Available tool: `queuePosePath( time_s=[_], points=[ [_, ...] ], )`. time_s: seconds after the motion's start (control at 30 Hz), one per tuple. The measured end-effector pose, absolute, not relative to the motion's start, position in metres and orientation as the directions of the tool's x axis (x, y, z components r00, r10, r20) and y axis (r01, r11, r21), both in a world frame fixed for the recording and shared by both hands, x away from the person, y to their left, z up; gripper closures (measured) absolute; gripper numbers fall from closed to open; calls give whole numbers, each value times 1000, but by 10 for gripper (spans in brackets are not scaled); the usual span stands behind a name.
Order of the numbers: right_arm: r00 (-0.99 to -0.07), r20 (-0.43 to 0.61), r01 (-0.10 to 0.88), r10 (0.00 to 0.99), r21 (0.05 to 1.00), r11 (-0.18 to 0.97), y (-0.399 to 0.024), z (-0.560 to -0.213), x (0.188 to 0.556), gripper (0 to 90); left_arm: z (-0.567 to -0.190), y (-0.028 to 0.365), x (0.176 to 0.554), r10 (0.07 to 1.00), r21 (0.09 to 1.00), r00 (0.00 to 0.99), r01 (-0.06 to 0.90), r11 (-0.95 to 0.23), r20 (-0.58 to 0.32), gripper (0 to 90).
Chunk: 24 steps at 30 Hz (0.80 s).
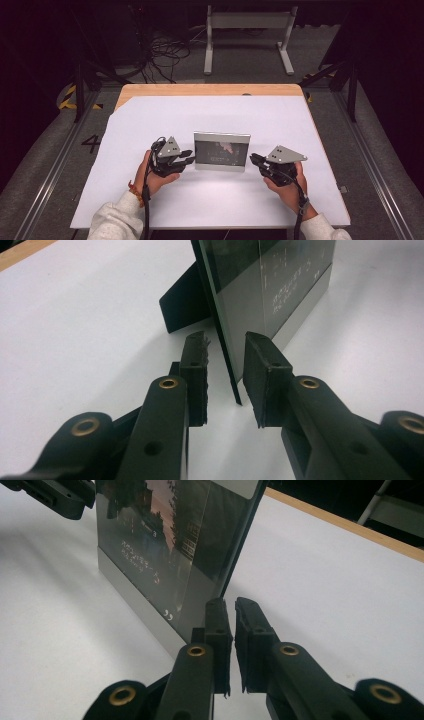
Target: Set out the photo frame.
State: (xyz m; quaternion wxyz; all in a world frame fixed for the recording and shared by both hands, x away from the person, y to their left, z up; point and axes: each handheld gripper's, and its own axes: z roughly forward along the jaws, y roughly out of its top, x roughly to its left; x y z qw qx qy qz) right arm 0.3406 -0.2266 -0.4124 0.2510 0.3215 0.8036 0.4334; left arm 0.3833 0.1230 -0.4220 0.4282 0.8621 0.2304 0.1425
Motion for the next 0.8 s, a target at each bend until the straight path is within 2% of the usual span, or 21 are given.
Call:
queuePosePath(
  time_s=[0.8],
  points=[
    [-679, -134, 325, 722, 826, 460, -216, -427, 347, 839, -425, 165, 340, 528, 799, 847, 273, -535, 64, 695]
  ],
)
